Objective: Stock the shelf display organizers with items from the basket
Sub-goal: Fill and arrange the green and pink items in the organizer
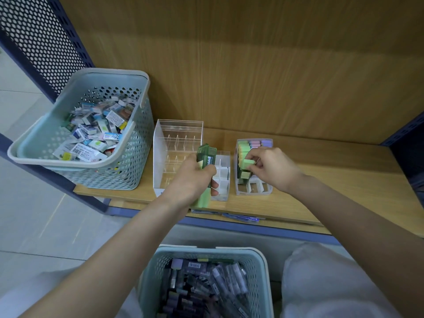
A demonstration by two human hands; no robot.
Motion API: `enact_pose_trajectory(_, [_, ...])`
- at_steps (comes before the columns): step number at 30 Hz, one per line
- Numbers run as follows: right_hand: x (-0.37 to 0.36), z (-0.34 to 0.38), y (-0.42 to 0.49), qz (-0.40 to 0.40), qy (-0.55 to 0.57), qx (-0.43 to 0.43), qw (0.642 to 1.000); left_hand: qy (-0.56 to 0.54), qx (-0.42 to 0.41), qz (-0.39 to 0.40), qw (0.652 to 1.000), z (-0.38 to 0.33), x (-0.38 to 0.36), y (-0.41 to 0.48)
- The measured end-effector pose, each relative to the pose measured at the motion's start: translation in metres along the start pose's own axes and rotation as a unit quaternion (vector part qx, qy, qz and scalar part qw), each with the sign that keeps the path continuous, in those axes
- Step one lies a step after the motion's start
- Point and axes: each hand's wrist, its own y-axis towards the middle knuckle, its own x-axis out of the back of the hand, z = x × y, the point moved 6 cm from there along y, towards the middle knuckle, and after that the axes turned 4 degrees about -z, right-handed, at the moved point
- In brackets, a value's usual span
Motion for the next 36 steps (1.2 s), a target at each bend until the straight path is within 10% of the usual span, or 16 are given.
enact_pose_trajectory(25, [-0.025,0.012,0.0,-0.086,-0.201,0.058,0.974,-0.042,0.01,0.053,0.998,0.002,-0.002,-0.005])
enact_pose_trajectory(29, [0.005,0.023,-0.013,-0.111,0.038,-0.008,0.993,-0.044,-0.013,0.07,0.997,-0.002,-0.003,-0.009])
enact_pose_trajectory(36, [0.019,0.059,-0.036,0.045,0.429,-0.057,0.9,-0.02,-0.036,0.144,0.989,-0.005,-0.014,-0.023])
